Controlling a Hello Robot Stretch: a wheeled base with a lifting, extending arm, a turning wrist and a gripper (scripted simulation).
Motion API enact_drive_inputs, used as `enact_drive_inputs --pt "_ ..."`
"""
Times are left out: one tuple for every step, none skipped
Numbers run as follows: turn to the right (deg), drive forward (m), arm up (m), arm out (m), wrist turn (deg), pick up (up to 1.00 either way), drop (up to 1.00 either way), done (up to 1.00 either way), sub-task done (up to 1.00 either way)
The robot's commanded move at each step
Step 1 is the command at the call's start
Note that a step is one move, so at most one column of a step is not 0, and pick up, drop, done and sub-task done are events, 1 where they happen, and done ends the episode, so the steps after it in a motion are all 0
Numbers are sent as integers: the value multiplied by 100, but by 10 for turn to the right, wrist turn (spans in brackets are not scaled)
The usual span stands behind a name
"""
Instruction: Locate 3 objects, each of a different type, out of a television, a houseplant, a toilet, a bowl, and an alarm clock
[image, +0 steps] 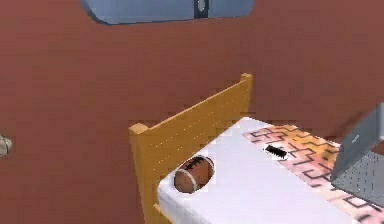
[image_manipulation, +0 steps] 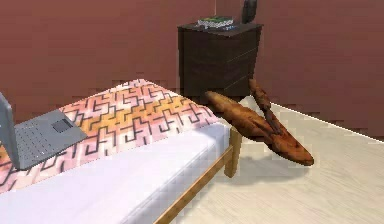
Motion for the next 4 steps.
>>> enact_drive_inputs --pt "-450 0 0 0 0 0 0 0 0" --pt "-450 0 0 0 0 0 0 0 0" --pt "-390 0 0 0 0 0 0 0 0" --pt "0 100 0 0 0 0 0 0 0"
